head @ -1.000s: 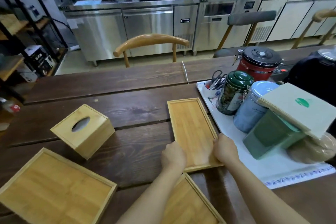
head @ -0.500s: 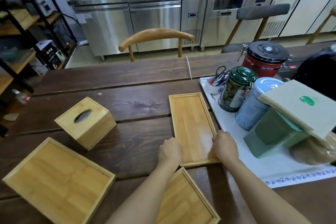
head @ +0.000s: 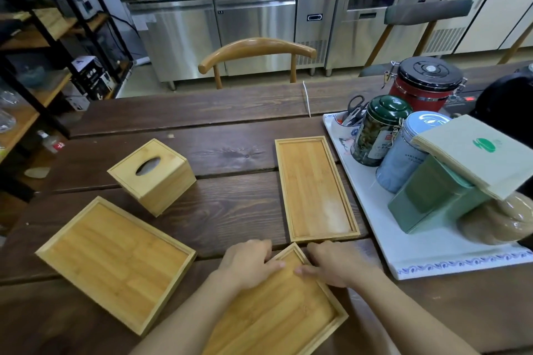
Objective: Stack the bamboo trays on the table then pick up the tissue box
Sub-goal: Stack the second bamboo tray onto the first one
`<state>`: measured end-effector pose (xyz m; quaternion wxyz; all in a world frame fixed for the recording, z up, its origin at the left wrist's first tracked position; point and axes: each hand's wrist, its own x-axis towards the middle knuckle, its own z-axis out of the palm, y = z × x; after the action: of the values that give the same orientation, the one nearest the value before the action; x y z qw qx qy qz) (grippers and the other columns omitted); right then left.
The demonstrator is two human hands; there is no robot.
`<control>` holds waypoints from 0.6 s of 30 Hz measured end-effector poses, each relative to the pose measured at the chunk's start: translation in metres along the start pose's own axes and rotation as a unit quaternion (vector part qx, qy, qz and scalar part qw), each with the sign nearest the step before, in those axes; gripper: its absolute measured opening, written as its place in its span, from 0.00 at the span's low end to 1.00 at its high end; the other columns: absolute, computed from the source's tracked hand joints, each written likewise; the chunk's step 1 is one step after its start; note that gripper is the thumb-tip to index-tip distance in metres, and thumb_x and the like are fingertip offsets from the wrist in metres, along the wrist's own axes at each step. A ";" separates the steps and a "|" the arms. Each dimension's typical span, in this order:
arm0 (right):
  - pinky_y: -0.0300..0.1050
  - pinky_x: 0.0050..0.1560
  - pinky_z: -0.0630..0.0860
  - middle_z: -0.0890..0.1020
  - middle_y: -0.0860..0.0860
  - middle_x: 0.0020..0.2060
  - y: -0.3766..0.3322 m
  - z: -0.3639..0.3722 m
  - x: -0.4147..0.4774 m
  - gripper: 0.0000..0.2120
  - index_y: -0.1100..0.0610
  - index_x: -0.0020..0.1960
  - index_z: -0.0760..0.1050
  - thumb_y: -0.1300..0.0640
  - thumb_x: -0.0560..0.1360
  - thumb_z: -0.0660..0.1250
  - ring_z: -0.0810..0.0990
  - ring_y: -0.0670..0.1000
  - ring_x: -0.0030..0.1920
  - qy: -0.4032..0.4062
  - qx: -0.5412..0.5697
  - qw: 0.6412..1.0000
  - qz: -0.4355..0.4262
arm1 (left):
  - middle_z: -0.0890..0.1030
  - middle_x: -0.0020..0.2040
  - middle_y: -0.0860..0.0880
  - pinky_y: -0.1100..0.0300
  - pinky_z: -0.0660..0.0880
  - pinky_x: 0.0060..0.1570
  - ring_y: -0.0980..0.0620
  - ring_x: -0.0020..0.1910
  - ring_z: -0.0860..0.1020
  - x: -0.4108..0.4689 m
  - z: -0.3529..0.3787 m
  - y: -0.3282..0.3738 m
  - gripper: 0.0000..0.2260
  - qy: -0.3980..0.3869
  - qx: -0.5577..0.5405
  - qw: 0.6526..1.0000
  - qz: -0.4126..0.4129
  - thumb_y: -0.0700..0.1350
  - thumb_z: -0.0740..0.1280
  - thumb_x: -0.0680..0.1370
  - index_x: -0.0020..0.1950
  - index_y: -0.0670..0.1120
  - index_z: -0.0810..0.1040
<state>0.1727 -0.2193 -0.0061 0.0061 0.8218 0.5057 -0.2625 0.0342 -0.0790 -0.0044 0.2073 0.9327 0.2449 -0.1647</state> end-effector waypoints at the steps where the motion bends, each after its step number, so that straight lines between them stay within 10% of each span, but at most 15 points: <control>1: 0.51 0.41 0.73 0.82 0.55 0.45 -0.002 0.004 0.000 0.23 0.56 0.47 0.72 0.36 0.74 0.53 0.79 0.56 0.44 0.017 -0.010 1.000 -0.009 | 0.78 0.46 0.50 0.54 0.68 0.41 0.49 0.43 0.75 -0.004 0.002 0.001 0.15 0.013 0.018 1.000 0.019 0.61 0.58 0.77 0.43 0.50 0.68; 8: 0.51 0.39 0.69 0.83 0.56 0.44 -0.009 0.006 -0.005 0.19 0.57 0.46 0.71 0.47 0.79 0.47 0.80 0.59 0.42 0.093 -0.054 0.990 -0.089 | 0.76 0.59 0.45 0.50 0.71 0.52 0.45 0.58 0.75 -0.019 0.013 0.008 0.15 0.063 0.089 0.993 0.051 0.52 0.50 0.82 0.59 0.45 0.69; 18: 0.43 0.39 0.75 0.78 0.46 0.41 -0.021 -0.044 -0.007 0.18 0.51 0.51 0.70 0.38 0.74 0.56 0.77 0.48 0.40 0.202 0.141 0.968 -0.048 | 0.74 0.36 0.51 0.53 0.68 0.33 0.51 0.34 0.74 -0.020 -0.034 -0.009 0.11 0.150 -0.200 0.967 -0.048 0.52 0.49 0.82 0.43 0.50 0.62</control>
<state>0.1714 -0.2022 0.0401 -0.2246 0.8252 0.4932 -0.1592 0.0198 -0.0635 0.0304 0.3424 0.8734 0.3458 0.0192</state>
